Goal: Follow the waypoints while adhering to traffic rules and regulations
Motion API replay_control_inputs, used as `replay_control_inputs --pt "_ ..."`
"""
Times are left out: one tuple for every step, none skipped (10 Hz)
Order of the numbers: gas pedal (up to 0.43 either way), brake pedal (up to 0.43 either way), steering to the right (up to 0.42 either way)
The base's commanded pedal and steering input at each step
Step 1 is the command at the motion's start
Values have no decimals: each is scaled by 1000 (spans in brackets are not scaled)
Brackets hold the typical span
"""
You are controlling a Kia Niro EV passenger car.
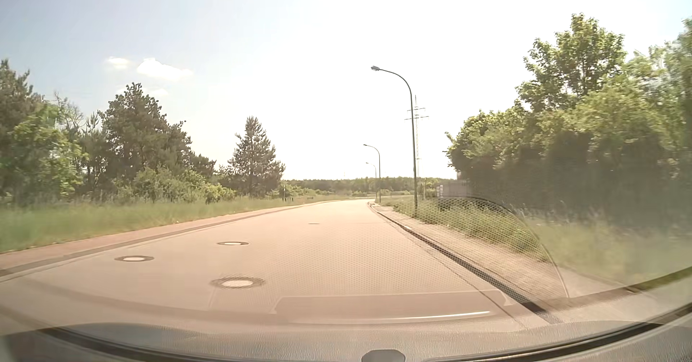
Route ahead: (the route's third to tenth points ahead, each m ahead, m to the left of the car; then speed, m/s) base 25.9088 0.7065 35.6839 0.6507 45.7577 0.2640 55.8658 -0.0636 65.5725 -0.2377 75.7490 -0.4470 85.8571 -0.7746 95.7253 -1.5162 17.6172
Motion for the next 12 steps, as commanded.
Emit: replay_control_inputs --pt "150 0 3" --pt "150 0 2" --pt "150 0 1" --pt "118 0 -1" --pt "118 0 -1" --pt "118 0 -1" --pt "118 0 -1" --pt "110 0 -1" --pt "110 0 -1" --pt "110 0 -1" --pt "110 0 -1" --pt "110 0 -1"
